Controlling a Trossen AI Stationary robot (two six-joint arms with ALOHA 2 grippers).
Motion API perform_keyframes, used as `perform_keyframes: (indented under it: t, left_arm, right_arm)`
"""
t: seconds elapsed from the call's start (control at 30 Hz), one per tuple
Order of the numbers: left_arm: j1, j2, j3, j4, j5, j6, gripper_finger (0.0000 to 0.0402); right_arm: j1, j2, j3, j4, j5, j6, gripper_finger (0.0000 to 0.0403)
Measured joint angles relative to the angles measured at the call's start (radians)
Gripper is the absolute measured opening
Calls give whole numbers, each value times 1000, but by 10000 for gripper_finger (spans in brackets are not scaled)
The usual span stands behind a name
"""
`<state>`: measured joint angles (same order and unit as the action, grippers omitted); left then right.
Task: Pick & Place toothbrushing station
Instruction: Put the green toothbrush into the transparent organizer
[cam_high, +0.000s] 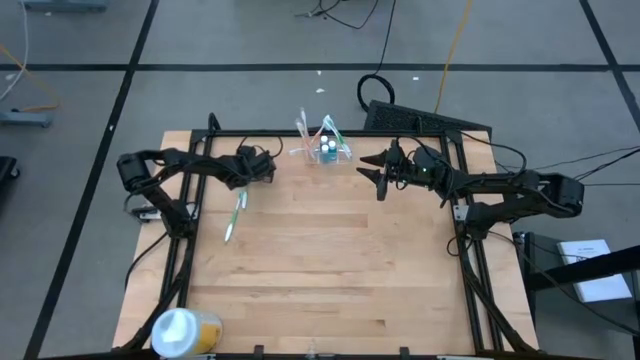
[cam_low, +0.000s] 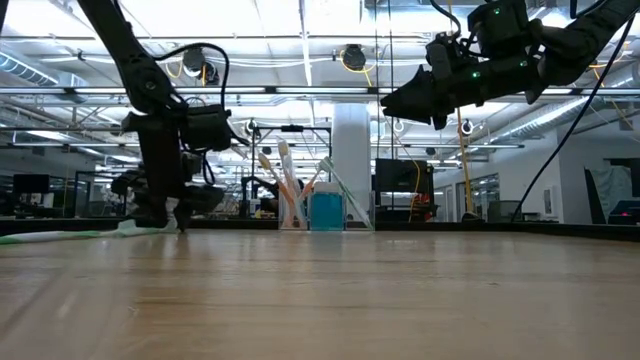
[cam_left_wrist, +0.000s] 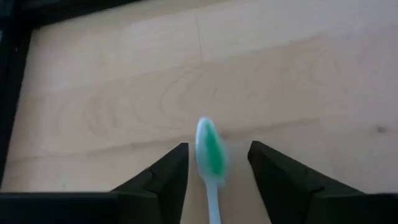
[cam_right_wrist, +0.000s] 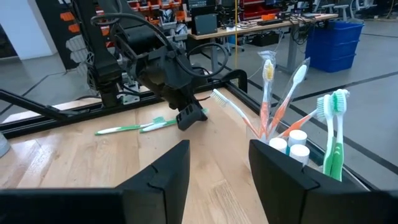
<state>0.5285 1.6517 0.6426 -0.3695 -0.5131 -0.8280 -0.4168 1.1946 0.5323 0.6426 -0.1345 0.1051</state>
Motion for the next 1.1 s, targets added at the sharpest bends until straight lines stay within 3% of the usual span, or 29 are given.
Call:
perform_keyframes:
  t: [0.27,0.63,0.87,1.1]
  left_arm:
    - [-1,-15,0,-27,37,-6,177]
    - [-2,-14,0,-12,30,24,74]
    - [-27,-30,11,63,14,132,24]
    - [-95,-116,97,107,46,247,31]
  right_arm:
    - [0,0,0,0,0,0,155]
    - [0,0,0,0,0,8,155]
    - [0,0,0,1,1,7,155]
    - [0,0,0,2,2,7,155]
